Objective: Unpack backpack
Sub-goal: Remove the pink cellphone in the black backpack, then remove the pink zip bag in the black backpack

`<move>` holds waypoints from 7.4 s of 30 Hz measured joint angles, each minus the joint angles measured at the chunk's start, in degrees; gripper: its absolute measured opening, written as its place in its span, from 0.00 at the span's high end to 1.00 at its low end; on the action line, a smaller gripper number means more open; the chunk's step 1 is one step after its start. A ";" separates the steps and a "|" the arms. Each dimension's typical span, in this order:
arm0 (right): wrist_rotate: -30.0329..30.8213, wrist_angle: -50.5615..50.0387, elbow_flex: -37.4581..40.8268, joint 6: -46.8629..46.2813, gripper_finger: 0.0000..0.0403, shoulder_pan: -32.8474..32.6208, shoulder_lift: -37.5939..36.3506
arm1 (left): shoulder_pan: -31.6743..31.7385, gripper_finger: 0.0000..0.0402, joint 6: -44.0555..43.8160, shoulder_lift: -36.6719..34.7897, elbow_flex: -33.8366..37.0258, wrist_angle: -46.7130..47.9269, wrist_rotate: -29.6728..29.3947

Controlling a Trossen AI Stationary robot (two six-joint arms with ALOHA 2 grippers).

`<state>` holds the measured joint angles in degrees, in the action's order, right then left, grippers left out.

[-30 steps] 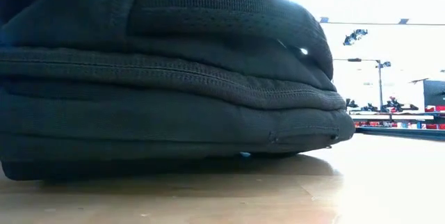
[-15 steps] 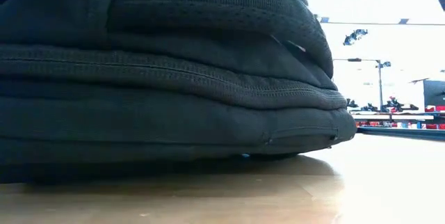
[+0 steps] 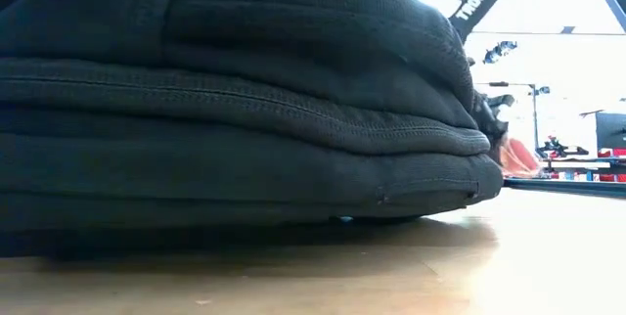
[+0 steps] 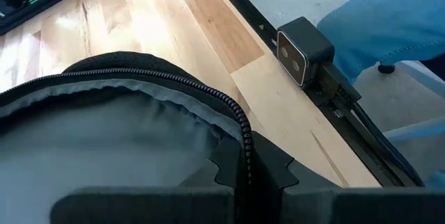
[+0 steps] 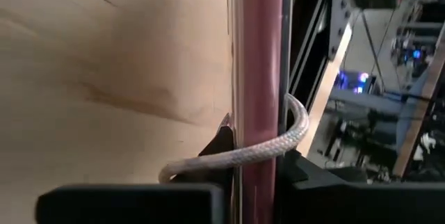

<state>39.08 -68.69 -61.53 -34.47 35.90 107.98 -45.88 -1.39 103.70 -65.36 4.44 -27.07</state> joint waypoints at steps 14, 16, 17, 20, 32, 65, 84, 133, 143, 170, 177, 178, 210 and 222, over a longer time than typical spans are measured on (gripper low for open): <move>-0.33 -1.43 0.76 4.77 0.56 -0.43 -0.54 | 0.23 1.00 -0.37 0.00 0.00 0.33 1.07; -0.34 -4.24 -0.99 4.92 0.49 -1.45 -1.66 | 0.23 1.00 -0.62 0.00 0.00 0.35 1.05; -0.30 -5.39 -1.89 4.96 0.47 -2.01 -2.32 | 0.23 1.00 -0.91 0.00 0.00 0.37 1.03; -0.22 -6.33 -3.73 4.93 0.41 -3.94 -5.18 | 0.23 1.00 -1.05 0.00 0.00 0.40 1.02; -0.95 8.93 -0.02 0.50 0.38 -13.90 -11.32 | 0.18 1.00 -3.82 0.00 0.00 0.87 0.83; -10.80 60.84 -11.80 49.30 0.38 -55.33 3.16 | -0.64 1.00 -7.43 -2.64 0.07 1.53 -0.16; -7.21 36.29 -39.25 47.15 0.97 -50.70 20.14 | -0.74 1.00 -11.84 -2.75 0.01 6.27 -3.25; 37.47 -21.42 -72.63 7.48 1.00 -71.81 -1.89 | -15.46 1.00 -74.24 -3.26 0.07 77.59 -15.12; 31.73 -21.30 -72.57 7.73 1.00 -70.60 -1.07 | -22.56 0.92 -104.40 -9.21 0.09 84.88 -12.89; 26.16 -21.26 -62.47 4.88 1.00 -69.63 -1.27 | 6.86 0.62 -36.26 -3.81 1.55 8.80 -15.37; 25.28 -21.35 -62.47 4.86 1.00 -69.78 -1.40 | 19.26 0.62 -31.19 3.71 1.51 11.23 -5.18; 25.18 -21.36 -62.47 4.86 1.00 -70.03 -1.41 | 20.14 0.62 -32.45 3.99 1.39 14.30 -5.01; 12.31 -21.36 -62.35 1.34 1.00 -67.00 -1.60 | 12.23 0.71 -37.44 -17.09 10.42 22.11 -26.35; 20.23 -21.28 -60.70 7.96 1.00 -58.74 -1.55 | 8.21 0.71 -36.88 -15.31 10.40 21.73 -33.78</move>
<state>59.31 -89.97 -122.23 -26.50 -22.84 106.43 -37.67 -38.27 88.39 -54.96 26.18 -60.85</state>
